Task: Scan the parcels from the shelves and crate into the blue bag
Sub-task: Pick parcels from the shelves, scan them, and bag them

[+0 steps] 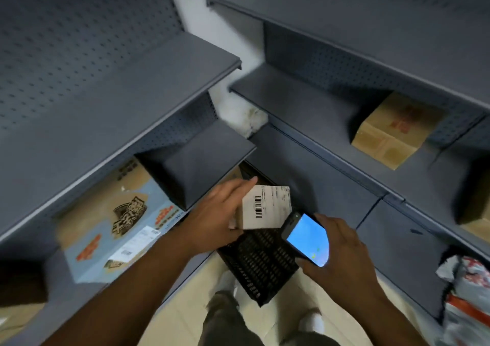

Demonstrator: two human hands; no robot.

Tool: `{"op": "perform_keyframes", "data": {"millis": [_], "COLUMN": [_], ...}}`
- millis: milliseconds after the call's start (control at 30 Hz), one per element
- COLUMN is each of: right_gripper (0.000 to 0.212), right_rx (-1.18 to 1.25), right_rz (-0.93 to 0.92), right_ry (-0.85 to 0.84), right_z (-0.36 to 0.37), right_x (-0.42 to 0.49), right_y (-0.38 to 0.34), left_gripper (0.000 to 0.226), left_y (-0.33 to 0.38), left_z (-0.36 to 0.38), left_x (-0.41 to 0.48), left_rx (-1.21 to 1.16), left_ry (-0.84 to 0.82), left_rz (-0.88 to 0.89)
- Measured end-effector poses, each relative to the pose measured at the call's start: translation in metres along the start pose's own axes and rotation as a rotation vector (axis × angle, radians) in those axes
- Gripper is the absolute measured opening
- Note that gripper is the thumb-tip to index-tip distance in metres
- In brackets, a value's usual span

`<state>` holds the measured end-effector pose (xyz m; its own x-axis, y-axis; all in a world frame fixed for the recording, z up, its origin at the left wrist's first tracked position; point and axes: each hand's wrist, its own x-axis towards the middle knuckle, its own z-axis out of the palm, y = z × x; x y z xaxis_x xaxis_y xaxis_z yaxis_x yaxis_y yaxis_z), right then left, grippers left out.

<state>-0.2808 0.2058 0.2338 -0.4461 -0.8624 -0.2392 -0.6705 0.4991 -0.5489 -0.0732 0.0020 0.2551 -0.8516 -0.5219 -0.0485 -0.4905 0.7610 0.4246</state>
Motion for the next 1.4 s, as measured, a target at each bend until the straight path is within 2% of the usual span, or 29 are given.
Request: {"op": "perform_keyframes", "data": {"millis": [267, 367, 667, 900, 1133, 1400], "right_gripper": [0.092, 0.092, 0.084, 0.085, 0.087, 0.086], "right_rx": [0.283, 0.268, 0.309, 0.278, 0.214, 0.217], "right_rz": [-0.247, -0.341, -0.572, -0.837, -1.028, -1.236], "right_ry": [0.054, 0.079, 0.108, -0.008, -0.137, -0.473], "right_z": [-0.056, -0.052, -0.001, 0.067, 0.132, 0.227], "right_x": [-0.033, -0.061, -0.186, -0.294, -0.378, -0.465], "right_y": [-0.105, -0.146, -0.291, -0.411, -0.513, -0.594], "left_gripper": [0.118, 0.119, 0.116, 0.112, 0.108, 0.106], "left_y": [0.053, 0.055, 0.044, 0.043, 0.053, 0.102], "left_z": [-0.073, -0.092, -0.154, -0.168, -0.162, -0.118], "left_x": [-0.127, -0.181, -0.396, -0.581, -0.736, -0.868], "left_rx": [-0.267, -0.274, -0.243, -0.205, -0.171, -0.048], "left_ry": [0.442, 0.604, 0.883, 1.102, 1.264, 1.422], "left_rz": [-0.269, -0.312, -0.419, -0.532, -0.700, -1.047]}}
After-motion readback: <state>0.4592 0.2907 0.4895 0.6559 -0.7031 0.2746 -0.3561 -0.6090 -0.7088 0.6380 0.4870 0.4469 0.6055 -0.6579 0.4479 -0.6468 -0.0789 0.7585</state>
